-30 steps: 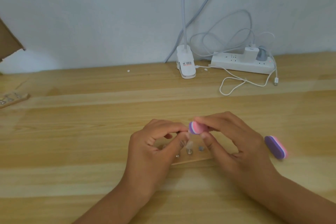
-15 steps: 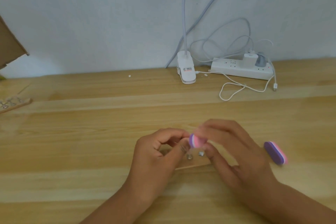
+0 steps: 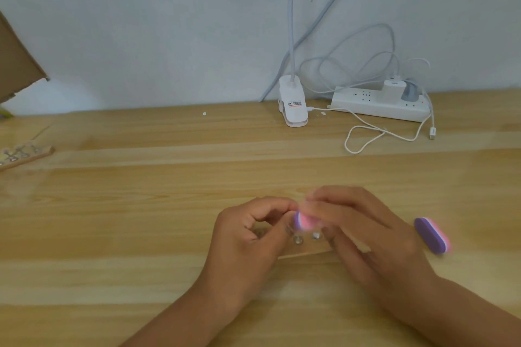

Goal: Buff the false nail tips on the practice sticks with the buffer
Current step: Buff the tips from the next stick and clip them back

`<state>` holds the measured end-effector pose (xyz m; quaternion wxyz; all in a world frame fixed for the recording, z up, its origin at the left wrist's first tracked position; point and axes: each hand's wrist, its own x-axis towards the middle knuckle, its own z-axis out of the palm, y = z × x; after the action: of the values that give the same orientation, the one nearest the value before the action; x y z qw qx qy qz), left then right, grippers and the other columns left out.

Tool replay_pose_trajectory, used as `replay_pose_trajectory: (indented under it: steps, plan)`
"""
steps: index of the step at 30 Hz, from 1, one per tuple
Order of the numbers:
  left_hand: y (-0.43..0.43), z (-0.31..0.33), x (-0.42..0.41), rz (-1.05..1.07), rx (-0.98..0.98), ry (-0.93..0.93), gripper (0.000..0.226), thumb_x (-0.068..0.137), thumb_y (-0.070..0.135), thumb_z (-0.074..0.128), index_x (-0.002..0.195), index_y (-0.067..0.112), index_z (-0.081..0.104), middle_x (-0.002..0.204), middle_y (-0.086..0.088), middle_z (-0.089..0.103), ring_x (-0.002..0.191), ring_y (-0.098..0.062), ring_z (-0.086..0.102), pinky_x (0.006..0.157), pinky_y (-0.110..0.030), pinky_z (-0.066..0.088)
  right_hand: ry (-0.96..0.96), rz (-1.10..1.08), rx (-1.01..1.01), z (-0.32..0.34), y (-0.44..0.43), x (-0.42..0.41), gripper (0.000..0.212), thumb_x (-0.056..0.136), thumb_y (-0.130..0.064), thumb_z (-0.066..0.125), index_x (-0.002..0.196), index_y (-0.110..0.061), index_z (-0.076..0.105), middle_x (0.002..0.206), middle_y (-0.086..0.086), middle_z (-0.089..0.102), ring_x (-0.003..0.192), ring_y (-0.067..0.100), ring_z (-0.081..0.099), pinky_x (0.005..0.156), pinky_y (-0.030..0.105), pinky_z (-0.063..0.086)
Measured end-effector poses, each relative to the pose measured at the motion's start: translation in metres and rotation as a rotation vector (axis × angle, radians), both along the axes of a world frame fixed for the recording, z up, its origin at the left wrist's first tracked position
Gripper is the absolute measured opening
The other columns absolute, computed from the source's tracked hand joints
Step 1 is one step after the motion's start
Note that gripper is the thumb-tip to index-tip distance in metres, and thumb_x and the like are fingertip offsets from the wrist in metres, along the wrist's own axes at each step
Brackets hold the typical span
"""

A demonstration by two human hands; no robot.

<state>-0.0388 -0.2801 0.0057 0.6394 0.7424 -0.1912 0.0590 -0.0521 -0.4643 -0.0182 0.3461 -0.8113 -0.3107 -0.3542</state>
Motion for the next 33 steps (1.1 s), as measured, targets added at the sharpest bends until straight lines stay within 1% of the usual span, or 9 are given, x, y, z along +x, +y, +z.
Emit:
replay_pose_trajectory:
  steps: [3,6,13,16,22,26,28,30,33]
  plan:
    - [-0.001,-0.002,0.000,-0.017,-0.022,0.022,0.010,0.083,0.008,0.073,0.083,0.016,0.078,0.079,-0.001,0.075,0.075,-0.017,0.070,0.065,-0.016,0.052,-0.040,0.078,-0.041,-0.002,0.003,-0.002,0.028,0.092,0.003,0.058,0.115,-0.008,0.071,0.116,0.009,0.065,0.109,0.017,0.064,0.093,0.026,0.050]
    - [0.000,-0.003,0.002,0.017,-0.016,0.028,0.012,0.084,0.004,0.072,0.084,0.014,0.078,0.080,-0.001,0.076,0.078,-0.019,0.070,0.068,-0.016,0.051,0.006,-0.008,0.011,0.002,-0.003,0.003,0.028,0.093,-0.004,0.057,0.117,-0.009,0.069,0.115,0.007,0.066,0.108,0.013,0.063,0.090,0.025,0.051]
    - [0.002,-0.004,0.002,-0.004,-0.050,0.073,0.009,0.085,0.007,0.072,0.086,0.014,0.078,0.082,-0.003,0.076,0.078,-0.017,0.071,0.066,-0.018,0.052,0.003,0.032,0.015,0.002,0.000,0.002,0.028,0.092,-0.004,0.059,0.118,-0.010,0.069,0.116,0.004,0.065,0.108,0.012,0.063,0.092,0.022,0.050]
    - [0.001,-0.003,0.003,-0.015,-0.045,0.071,0.004,0.084,0.012,0.075,0.086,0.013,0.077,0.081,-0.003,0.075,0.078,-0.022,0.070,0.067,-0.020,0.052,0.022,0.023,0.032,0.002,0.001,0.000,0.028,0.092,-0.002,0.059,0.117,-0.008,0.070,0.116,0.004,0.065,0.109,0.013,0.063,0.091,0.024,0.051]
    - [0.001,-0.004,0.003,-0.038,-0.030,0.031,0.004,0.084,0.020,0.074,0.083,0.017,0.077,0.076,-0.002,0.074,0.072,-0.014,0.069,0.065,-0.016,0.050,0.027,-0.018,0.025,0.001,-0.002,0.002,0.028,0.093,0.000,0.061,0.118,-0.007,0.070,0.115,0.005,0.065,0.109,0.010,0.062,0.091,0.023,0.051]
    - [0.000,-0.005,0.002,-0.039,-0.048,0.020,0.018,0.076,0.035,0.071,0.085,0.020,0.077,0.079,-0.002,0.075,0.076,-0.020,0.070,0.066,-0.022,0.053,-0.030,0.052,-0.020,-0.001,0.005,-0.005,0.032,0.091,0.004,0.060,0.118,-0.009,0.071,0.117,0.004,0.064,0.108,0.014,0.064,0.091,0.024,0.051]
    - [0.001,-0.007,0.003,-0.031,-0.029,0.009,0.010,0.080,0.027,0.072,0.084,0.019,0.077,0.076,-0.002,0.074,0.072,-0.018,0.069,0.064,-0.021,0.052,-0.007,-0.001,-0.041,-0.002,0.002,0.000,0.030,0.092,0.004,0.059,0.115,-0.009,0.073,0.117,0.003,0.064,0.108,0.011,0.063,0.093,0.021,0.049]
    - [0.001,-0.007,0.003,-0.006,-0.006,-0.007,0.006,0.083,0.016,0.072,0.079,0.018,0.076,0.073,0.000,0.073,0.068,-0.017,0.066,0.063,-0.019,0.050,0.080,-0.138,0.040,0.000,-0.007,0.009,0.028,0.091,0.005,0.064,0.112,-0.011,0.074,0.113,0.000,0.066,0.104,0.006,0.062,0.094,0.013,0.045]
    - [-0.001,-0.008,0.004,0.009,0.023,-0.001,0.008,0.081,0.020,0.068,0.077,0.020,0.075,0.071,0.002,0.072,0.066,-0.015,0.064,0.063,-0.017,0.049,0.194,-0.200,0.186,0.003,-0.013,0.014,0.028,0.089,0.004,0.069,0.111,-0.012,0.075,0.109,-0.003,0.067,0.102,0.006,0.064,0.092,0.010,0.042]
